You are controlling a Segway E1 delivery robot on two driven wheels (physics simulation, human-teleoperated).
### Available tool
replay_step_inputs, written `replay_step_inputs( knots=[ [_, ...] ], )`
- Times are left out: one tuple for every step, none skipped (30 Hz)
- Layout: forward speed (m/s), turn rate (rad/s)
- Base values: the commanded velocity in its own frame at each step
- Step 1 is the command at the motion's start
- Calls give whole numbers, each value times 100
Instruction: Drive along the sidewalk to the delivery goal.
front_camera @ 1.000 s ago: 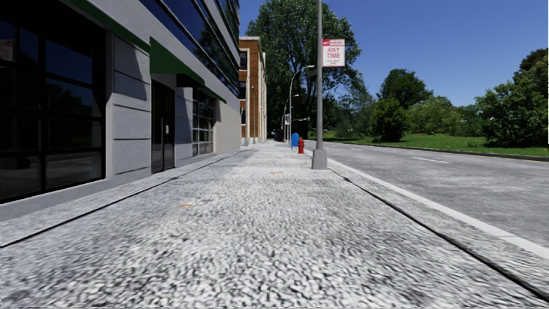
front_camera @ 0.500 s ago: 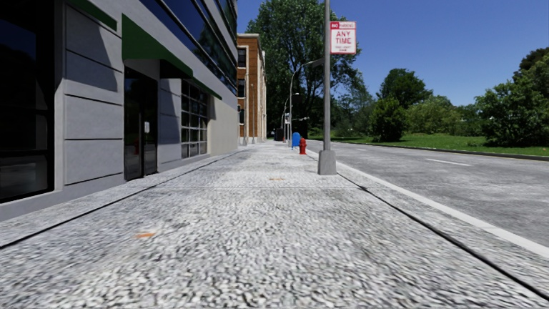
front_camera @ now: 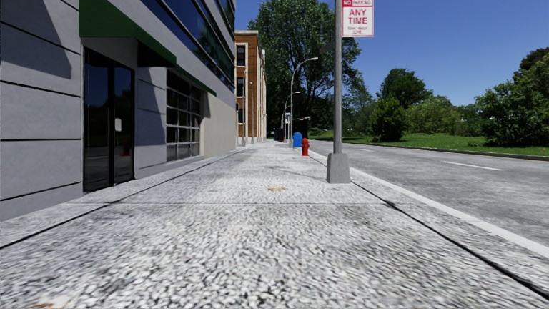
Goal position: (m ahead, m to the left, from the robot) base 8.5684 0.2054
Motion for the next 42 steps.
replay_step_inputs(
  knots=[
    [200, 0],
    [200, 0],
    [200, 0],
    [200, 0],
    [200, 0],
    [200, 0],
    [200, 0],
    [200, 0],
    [200, 0],
    [200, 0],
    [200, 0],
    [200, 0],
    [200, 0],
    [200, 0],
    [200, 0],
    [200, 0],
    [200, 0],
    [200, 0],
    [200, 0],
    [200, 0],
    [200, 0],
    [200, 0],
    [200, 0],
    [200, 0],
    [200, 0],
    [200, 0],
    [200, 0],
    [200, 0],
    [200, 0],
    [200, 0],
    [200, 0],
    [200, 0],
    [200, 0],
    [200, 0],
    [200, 0],
    [200, 0],
    [200, 0],
    [200, 0],
    [200, 0],
    [200, 0],
    [200, 0],
    [200, 0]
  ],
)
